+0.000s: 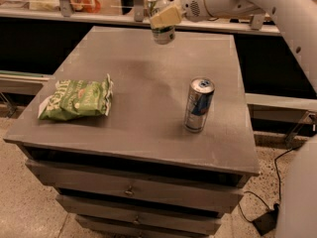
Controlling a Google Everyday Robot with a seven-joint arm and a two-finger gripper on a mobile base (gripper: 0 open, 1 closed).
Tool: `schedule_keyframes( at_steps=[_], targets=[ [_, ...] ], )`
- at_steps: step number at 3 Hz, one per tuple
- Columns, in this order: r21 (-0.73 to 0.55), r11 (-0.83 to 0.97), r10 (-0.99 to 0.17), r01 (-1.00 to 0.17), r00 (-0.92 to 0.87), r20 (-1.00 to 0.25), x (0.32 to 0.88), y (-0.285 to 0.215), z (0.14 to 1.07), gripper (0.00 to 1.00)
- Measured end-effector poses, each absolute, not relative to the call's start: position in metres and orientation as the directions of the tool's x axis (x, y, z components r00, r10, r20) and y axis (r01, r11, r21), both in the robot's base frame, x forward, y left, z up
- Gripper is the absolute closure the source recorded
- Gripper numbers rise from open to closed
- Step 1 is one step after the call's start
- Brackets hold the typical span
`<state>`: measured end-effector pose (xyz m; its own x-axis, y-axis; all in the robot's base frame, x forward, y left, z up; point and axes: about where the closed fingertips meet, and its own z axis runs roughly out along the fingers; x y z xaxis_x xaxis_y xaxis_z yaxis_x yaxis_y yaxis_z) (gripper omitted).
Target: Move 7up can near green jalapeno chip bag
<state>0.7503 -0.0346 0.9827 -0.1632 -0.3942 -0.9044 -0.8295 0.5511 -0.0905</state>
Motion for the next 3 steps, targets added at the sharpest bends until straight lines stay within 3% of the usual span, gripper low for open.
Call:
schedule_keyframes(
  at_steps=[1,3],
  targets=[
    [-0.045,0.541,-0.350,-0.840,-0.176,-0.920,0.712,-0.015,0.981,1.00],
    [-0.016,0.496,-0.353,-0.868,-0.184,-0.917,0.702,-0.002,0.972,1.00]
  ],
)
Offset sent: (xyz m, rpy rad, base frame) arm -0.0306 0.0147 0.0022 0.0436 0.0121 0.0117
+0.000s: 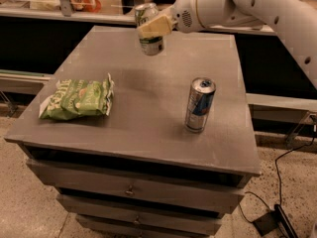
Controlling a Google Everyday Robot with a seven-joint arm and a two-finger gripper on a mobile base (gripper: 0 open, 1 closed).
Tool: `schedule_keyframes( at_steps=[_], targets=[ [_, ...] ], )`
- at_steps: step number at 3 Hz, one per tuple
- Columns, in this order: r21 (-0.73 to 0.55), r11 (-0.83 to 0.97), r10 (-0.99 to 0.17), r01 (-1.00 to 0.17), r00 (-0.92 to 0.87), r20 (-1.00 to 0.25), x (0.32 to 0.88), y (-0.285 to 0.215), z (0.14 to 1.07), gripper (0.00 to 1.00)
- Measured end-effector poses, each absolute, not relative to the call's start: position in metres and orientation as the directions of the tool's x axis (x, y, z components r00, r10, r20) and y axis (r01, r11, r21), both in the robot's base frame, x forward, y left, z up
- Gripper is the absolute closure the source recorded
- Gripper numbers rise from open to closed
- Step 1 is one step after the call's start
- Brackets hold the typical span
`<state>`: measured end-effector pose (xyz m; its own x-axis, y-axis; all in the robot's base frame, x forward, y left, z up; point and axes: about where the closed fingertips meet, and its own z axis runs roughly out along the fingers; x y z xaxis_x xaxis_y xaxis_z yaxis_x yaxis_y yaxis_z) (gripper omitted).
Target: Move 7up can near green jalapeno chip bag
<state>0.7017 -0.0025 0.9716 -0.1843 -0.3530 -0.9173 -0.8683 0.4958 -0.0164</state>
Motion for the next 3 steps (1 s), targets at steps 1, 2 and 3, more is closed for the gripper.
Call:
schedule_keyframes(
  at_steps=[1,2,3],
  targets=[
    [0.046,0.391,-0.236,-0.919,-0.148,-0.960,0.671,0.013,0.975,1.00],
    [0.100,0.258,-0.099,-0.961,-0.129,-0.987,0.662,0.038,0.968,1.00],
    [0.099,0.130,-0.061,-0.987,-0.108,-0.992,0.660,0.059,0.956,1.00]
  ],
)
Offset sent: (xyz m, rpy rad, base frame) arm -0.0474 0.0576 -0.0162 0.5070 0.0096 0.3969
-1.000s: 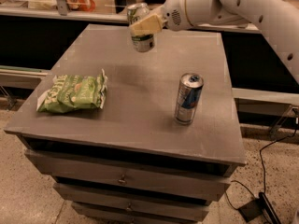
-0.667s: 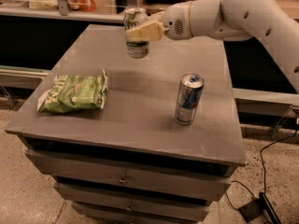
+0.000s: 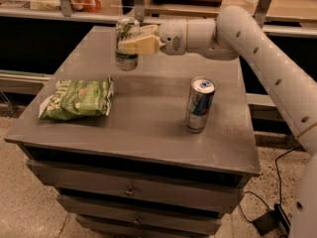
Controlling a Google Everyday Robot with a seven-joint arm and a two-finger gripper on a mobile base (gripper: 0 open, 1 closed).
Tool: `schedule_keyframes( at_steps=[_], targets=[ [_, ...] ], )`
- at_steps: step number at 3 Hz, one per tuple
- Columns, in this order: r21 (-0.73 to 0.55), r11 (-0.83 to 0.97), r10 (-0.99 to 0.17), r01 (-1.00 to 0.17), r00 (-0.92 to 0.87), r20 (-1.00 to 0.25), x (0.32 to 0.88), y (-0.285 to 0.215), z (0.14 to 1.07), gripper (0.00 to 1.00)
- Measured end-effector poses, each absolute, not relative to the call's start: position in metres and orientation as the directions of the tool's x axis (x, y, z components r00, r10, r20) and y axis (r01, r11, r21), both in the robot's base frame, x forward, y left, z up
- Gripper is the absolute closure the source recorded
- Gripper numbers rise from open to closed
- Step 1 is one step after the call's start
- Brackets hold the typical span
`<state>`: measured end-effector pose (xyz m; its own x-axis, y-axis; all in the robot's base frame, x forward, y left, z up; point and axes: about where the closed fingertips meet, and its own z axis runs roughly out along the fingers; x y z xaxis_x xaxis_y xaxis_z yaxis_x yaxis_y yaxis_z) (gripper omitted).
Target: Move 7up can near green jalapeno chip bag
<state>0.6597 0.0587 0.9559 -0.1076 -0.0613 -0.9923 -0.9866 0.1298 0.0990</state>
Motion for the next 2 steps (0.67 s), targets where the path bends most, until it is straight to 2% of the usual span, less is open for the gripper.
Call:
schedule_keyframes(
  at_steps=[1,2],
  targets=[
    [0.067,0.054,-0.102,-0.996,-0.073,-0.992,0.656,0.073,0.941,1.00],
    [0.037,0.054,-0.156,-0.998,-0.045,-0.987,0.657,0.073,0.929,1.00]
  ],
)
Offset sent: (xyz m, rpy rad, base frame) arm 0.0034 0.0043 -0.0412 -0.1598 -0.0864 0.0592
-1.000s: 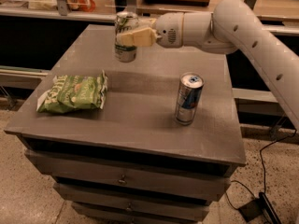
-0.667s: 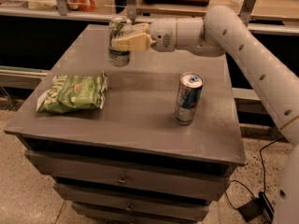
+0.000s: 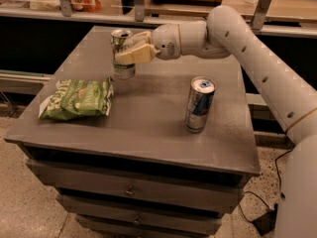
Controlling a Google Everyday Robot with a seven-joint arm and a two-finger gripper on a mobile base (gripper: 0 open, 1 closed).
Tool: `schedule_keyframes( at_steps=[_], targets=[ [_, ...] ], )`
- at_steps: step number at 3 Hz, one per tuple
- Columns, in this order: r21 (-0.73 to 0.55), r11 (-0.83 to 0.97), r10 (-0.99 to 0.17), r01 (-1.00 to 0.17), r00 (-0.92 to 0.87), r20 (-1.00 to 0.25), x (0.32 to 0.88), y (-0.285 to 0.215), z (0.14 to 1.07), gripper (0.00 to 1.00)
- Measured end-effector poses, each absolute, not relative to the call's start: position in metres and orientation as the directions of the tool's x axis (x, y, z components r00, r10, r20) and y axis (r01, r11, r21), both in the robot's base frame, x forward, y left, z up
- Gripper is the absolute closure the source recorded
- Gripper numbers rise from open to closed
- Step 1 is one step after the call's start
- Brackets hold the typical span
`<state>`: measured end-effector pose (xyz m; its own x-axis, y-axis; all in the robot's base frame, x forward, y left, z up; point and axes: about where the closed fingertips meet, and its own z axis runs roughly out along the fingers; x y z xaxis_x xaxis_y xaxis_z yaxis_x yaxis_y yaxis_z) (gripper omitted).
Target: Move 7up can near green jalapeno chip bag
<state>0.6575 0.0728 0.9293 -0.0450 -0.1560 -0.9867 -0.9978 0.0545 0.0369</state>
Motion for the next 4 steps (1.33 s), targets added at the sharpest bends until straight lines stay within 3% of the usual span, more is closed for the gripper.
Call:
schedule_keyframes(
  at_steps=[2,3,4],
  targets=[
    [0.024,0.105,-0.186,-0.994,-0.044,-0.981,0.657,0.066,0.908,0.98],
    [0.008,0.104,-0.191,-0.995,-0.028,-0.981,0.651,0.072,0.903,0.67],
    [-0.015,0.102,-0.195,-0.995,-0.005,-0.981,0.649,0.075,0.904,0.44]
  ],
)
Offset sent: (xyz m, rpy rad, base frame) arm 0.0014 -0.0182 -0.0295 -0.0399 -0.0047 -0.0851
